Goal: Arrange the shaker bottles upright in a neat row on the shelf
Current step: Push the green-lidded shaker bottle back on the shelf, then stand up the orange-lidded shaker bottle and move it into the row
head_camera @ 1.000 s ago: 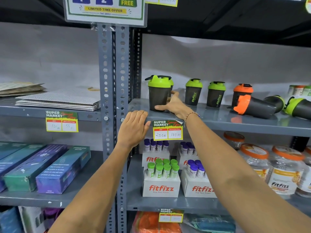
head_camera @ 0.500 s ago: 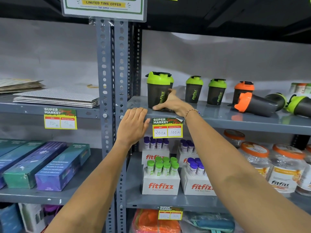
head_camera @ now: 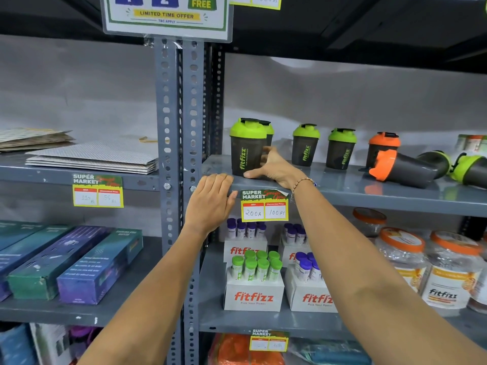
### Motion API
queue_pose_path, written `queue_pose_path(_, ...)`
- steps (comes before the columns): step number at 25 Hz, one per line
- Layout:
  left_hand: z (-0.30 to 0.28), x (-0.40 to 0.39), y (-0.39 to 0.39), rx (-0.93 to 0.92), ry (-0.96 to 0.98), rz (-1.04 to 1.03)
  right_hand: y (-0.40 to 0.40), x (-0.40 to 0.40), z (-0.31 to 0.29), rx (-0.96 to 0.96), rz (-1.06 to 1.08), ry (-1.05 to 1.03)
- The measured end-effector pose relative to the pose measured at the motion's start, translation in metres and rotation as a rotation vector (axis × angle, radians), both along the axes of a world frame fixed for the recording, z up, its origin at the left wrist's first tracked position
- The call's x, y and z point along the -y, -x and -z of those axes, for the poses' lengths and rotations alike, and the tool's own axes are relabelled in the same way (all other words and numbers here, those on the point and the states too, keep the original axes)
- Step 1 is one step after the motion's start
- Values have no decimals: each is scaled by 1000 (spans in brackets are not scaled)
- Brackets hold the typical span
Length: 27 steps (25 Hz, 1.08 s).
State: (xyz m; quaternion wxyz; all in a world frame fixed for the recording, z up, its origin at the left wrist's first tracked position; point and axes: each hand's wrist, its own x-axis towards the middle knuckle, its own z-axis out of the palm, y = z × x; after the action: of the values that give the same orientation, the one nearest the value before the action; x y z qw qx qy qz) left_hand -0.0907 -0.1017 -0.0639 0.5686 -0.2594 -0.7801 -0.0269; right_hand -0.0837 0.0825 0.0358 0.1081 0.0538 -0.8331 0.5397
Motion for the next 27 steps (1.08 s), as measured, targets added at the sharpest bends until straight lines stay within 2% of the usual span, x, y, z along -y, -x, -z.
queue_pose_path(9, -3, -6, -13, 105, -121, 82, -22, -1, -3, 3, -23, -72)
queue_pose_path(13, -3, -26, -29, 156, -252, 166, -48, -35, 4, -82, 34, 110)
queue_pose_path(16, -11, -62, -41, 136, -213, 249, -63, -76, 7, -216, 172, 144)
queue_pose_path(20, -22, -131, -53, 153, -77, 217, -82, -133, 4, -358, 399, 13)
queue_pose_path(27, -16, -230, -64, 129, -70, 92, -113, -255, -6, -405, 684, -410)
